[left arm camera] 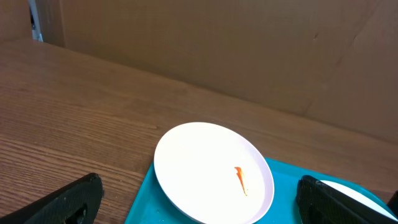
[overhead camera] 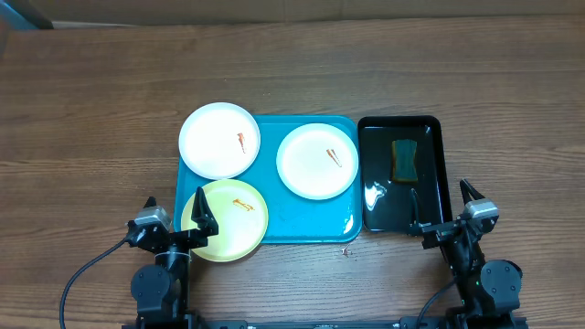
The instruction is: Clean dirty plates on tray and stack at the side
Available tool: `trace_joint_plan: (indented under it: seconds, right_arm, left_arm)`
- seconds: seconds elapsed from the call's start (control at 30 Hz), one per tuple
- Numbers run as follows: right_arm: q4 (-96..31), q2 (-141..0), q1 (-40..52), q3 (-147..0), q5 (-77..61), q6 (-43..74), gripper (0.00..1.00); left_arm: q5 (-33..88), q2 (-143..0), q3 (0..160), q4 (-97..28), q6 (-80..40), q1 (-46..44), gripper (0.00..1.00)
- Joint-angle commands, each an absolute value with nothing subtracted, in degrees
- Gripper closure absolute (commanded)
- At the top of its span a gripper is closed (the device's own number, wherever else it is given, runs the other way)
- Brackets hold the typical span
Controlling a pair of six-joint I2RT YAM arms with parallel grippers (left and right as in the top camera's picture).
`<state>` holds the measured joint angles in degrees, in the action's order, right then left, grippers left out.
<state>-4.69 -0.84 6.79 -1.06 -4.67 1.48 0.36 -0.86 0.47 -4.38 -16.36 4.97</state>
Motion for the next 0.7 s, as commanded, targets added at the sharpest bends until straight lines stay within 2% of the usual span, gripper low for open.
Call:
trace_joint_plan:
  seconds: [0.0, 0.67]
  right_arm:
    - [-4.4, -0.2, 6.6, -0.5, -5.0, 1.7, 0.0]
    - [-4.4, -0.2, 6.7, -0.5, -5.1, 1.7, 0.0]
  left_arm:
    - [0.0, -0.7, 0.3, -4.5, -15.4, 5.3, 0.0]
    - [0.3, -0.7, 0.3, -4.3, -15.9, 5.3, 0.0]
